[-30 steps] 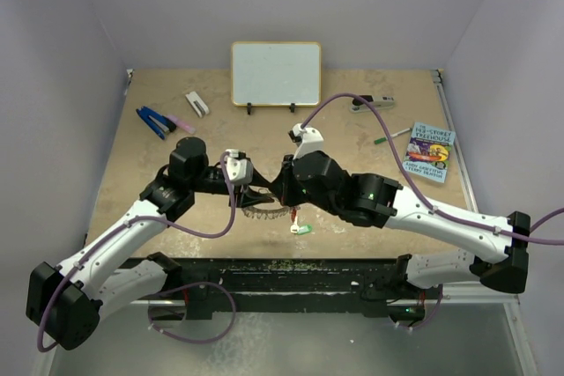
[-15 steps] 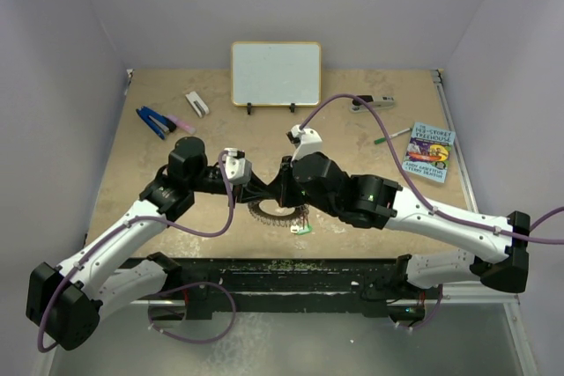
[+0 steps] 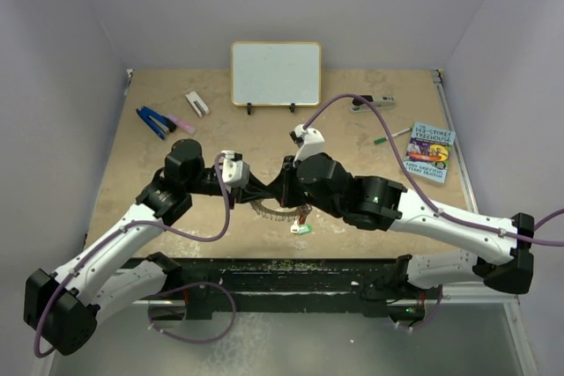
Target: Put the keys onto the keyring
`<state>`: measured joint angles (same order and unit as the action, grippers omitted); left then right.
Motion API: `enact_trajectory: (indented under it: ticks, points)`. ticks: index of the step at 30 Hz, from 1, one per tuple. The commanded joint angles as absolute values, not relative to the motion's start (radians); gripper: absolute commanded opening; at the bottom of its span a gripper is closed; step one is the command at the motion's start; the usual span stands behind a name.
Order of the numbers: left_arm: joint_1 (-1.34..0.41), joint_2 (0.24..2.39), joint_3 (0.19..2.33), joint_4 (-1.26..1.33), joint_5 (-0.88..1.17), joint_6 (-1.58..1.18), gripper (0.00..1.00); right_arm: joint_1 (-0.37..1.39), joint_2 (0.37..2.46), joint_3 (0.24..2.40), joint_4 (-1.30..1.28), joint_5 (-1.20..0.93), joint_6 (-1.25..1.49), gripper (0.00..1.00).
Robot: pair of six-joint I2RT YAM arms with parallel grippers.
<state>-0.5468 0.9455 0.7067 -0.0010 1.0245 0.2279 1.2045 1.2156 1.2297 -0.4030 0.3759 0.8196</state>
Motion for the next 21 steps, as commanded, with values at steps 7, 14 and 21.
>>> enact_trajectory:
  ticks: [7, 14, 21]
  points:
    - [-0.549, 0.89, 0.685, 0.029, 0.959, 0.314, 0.04, 1.206, 1.121, 1.211, -0.351, 0.453, 0.823, 0.21]
    - [-0.549, 0.815, 0.649, 0.014, 0.807, 0.502, 0.04, 1.206, 1.061, 1.184, -0.392, 0.51, 0.87, 0.33]
    - [-0.549, 0.737, 0.593, 0.088, 0.694, 0.636, 0.04, 1.203, 1.041, 1.129, -0.418, 0.568, 0.874, 0.37]
